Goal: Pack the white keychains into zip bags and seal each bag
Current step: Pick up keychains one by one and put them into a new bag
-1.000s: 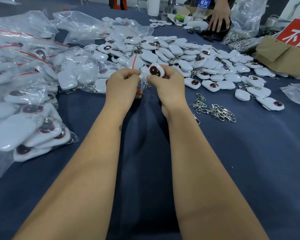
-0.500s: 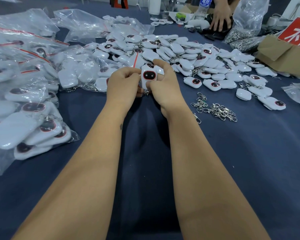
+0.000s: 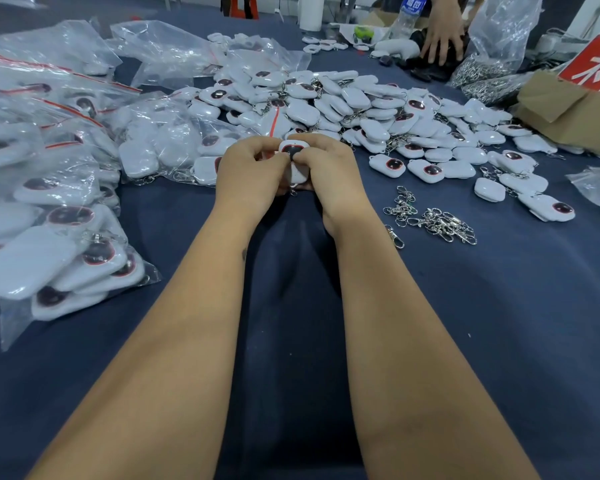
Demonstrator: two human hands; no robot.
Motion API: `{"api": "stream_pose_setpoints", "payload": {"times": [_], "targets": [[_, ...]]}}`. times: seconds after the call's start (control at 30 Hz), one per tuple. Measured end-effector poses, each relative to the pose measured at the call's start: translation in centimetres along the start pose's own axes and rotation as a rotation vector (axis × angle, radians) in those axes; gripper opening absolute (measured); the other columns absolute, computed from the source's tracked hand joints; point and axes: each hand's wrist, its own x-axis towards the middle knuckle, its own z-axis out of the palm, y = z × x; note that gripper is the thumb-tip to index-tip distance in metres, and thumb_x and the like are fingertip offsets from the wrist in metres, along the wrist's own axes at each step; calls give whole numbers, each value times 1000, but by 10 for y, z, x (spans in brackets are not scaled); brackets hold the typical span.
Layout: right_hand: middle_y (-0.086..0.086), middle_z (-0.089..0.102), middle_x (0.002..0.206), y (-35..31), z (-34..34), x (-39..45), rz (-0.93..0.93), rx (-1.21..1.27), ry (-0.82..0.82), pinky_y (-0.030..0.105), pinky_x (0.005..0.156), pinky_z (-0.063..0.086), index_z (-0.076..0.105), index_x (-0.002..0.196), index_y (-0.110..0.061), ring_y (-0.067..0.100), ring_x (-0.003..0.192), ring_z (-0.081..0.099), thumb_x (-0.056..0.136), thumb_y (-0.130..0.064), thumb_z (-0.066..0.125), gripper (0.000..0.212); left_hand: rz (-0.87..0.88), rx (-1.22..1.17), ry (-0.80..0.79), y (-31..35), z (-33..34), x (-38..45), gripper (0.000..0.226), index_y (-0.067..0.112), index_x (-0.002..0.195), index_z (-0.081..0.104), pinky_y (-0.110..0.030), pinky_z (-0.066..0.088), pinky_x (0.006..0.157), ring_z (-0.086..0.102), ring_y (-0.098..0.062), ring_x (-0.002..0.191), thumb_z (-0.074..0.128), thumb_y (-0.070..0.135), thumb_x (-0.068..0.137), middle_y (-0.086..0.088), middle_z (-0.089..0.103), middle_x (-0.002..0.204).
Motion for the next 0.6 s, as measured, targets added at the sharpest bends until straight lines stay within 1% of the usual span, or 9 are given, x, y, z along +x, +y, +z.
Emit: {"api": "stream_pose_setpoints", "payload": {"times": [0.07,0.13,0.23,0.37,0.47,0.53,0.6], "targets": [[18,70,103,-1,0,-1,9,31,-4,45,89,55,67,100,-10,29,93,66,90,4,50,23,2,0,1,0,0,0,19,14,100,72,-33,55,68,53,-17,65,58,9,89,-10,60,81],[18,69,102,-1,0,-1,9,38,-14,45,86,56,65,100,-10,28,89,64,91,7,46,27,-2,4,4,0,0,0,18,17,98,71,-37,58,71,55,-18,68,58,10,88,-9,60,83],[16,68,104,-1,0,-1,15,26,-2,38,76,58,62,111,-7,25,86,64,91,9,42,32,-14,2,12,0,1,0,20,16,99,71,-41,59,73,57,-18,67,59,9,85,-9,61,86],[10,68,93,-1,1,-2,21,23,14,28,65,57,62,107,-9,21,79,63,89,12,39,35,-27,-5,24,-1,0,1,20,14,100,70,-37,59,68,58,-16,63,60,8,84,-10,62,87],[8,68,89,-1,2,-2,16,21,18,31,67,58,62,106,-8,21,78,63,89,12,38,36,-22,8,30,-1,0,2,17,17,97,69,-37,60,68,58,-15,62,61,10,83,-8,62,85],[7,67,88,-1,2,-2,10,23,20,34,70,58,63,109,-6,21,78,63,89,12,38,36,-21,17,28,-1,0,1,18,19,97,69,-41,61,72,58,-17,65,62,15,81,-7,63,86],[7,67,90,-1,3,-3,8,17,17,32,68,58,63,112,-5,20,79,63,90,10,40,35,-25,25,26,0,0,0,20,21,96,69,-44,61,76,59,-17,68,61,21,77,-5,64,87]]}}
